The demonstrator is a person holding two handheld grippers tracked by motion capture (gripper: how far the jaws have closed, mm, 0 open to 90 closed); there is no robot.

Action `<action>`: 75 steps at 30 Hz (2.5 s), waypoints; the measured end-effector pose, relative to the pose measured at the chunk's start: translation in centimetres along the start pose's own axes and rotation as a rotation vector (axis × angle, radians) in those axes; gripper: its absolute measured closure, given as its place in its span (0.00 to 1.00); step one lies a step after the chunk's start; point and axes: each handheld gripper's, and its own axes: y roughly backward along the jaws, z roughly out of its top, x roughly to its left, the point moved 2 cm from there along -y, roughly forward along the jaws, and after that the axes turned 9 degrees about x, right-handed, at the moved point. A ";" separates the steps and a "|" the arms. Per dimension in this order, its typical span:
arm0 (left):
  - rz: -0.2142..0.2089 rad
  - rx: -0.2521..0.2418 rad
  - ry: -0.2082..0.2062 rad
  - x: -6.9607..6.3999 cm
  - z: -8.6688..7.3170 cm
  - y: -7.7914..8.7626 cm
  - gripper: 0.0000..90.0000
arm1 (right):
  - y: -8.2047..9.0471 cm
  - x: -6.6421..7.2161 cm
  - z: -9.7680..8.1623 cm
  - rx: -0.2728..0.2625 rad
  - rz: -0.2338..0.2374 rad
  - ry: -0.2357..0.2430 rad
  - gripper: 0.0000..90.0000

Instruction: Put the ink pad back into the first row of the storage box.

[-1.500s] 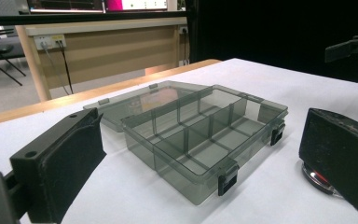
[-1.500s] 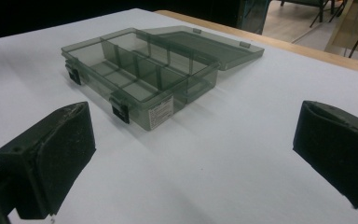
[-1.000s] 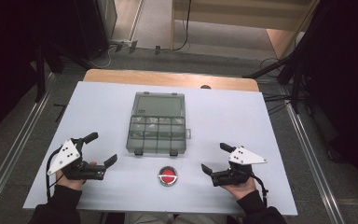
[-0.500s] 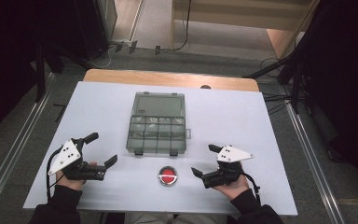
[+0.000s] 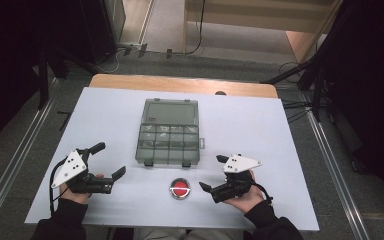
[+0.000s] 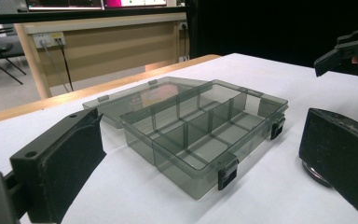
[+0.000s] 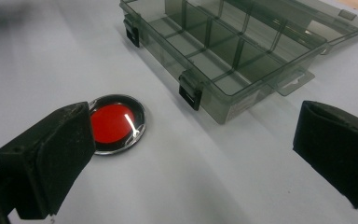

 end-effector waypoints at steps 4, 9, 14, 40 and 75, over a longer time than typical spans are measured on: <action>0.000 0.000 -0.001 0.0 0.0 0.0 0.00 | -0.5 0.3 0.3 0.017 0.014 0.015 0.00; -0.001 -0.001 0.001 0.0 0.0 0.1 0.00 | -1.1 0.5 0.8 0.033 0.031 0.023 0.00; 0.000 -0.002 0.000 0.0 0.0 0.1 0.00 | -1.5 0.8 1.4 0.041 0.043 0.038 0.00; -0.003 -0.001 -0.001 -0.1 0.0 0.0 0.00 | -6.0 4.1 3.0 0.218 0.147 0.170 0.00; -0.005 0.002 -0.004 -0.1 0.0 0.0 0.00 | -7.6 5.4 2.6 0.316 0.103 0.200 0.35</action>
